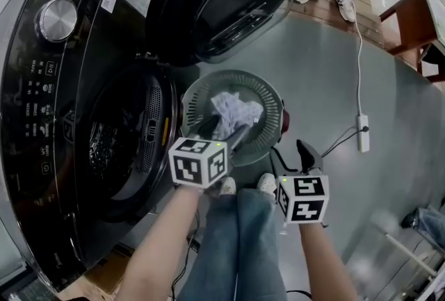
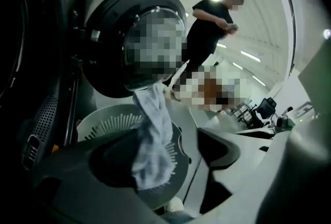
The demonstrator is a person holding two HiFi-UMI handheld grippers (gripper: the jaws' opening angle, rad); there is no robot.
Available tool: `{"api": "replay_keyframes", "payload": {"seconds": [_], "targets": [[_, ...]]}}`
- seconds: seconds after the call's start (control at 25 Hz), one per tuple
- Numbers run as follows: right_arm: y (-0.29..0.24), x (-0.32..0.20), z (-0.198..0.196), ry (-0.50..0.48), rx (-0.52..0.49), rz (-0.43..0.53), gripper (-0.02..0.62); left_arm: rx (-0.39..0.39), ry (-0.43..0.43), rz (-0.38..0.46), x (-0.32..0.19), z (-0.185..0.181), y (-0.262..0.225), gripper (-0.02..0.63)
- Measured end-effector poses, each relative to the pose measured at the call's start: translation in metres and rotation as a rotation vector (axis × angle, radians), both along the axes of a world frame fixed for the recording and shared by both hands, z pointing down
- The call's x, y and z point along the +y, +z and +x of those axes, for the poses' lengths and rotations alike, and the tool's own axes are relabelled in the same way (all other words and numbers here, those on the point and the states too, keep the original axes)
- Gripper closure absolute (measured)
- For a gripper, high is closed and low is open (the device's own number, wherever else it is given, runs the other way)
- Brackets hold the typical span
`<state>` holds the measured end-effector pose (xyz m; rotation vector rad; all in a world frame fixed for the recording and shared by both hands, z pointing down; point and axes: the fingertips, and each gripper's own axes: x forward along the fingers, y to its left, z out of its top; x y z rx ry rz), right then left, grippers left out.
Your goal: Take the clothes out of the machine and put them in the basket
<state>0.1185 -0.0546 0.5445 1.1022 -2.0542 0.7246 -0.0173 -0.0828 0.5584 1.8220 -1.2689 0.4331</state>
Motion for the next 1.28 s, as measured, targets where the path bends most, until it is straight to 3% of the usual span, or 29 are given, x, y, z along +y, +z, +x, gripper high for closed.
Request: {"api": "replay_keyframes", "payload": {"seconds": [0.04,0.2,0.36,0.52,0.8,0.96,1.28], "targets": [[0.001,-0.001,0.0,0.001,-0.001,0.0,0.325,-0.025,0.01,-0.023,0.001,0.001,0.005,0.189],[0.004,-0.005,-0.002,-0.009,0.003,-0.004,0.325,-0.137,-0.016,-0.04,0.003,-0.014,0.015,0.139],[0.012,-0.006,-0.005,-0.026,0.032,-0.034,0.325,-0.217,-0.038,-0.053,0.01,-0.036,0.024,0.133],[0.018,-0.005,-0.016,-0.043,0.053,-0.061,0.325,-0.328,-0.086,-0.076,0.021,-0.081,0.031,0.133],[0.021,0.0,-0.043,-0.095,0.05,-0.073,0.325,-0.562,-0.332,-0.108,0.056,-0.193,0.019,0.135],[0.02,0.004,-0.065,-0.129,0.035,-0.078,0.325,-0.624,-0.427,-0.137,0.072,-0.236,0.014,0.135],[0.021,0.003,-0.095,-0.168,0.022,-0.066,0.325,-0.687,-0.434,-0.151,0.071,-0.277,0.03,0.137]]}}
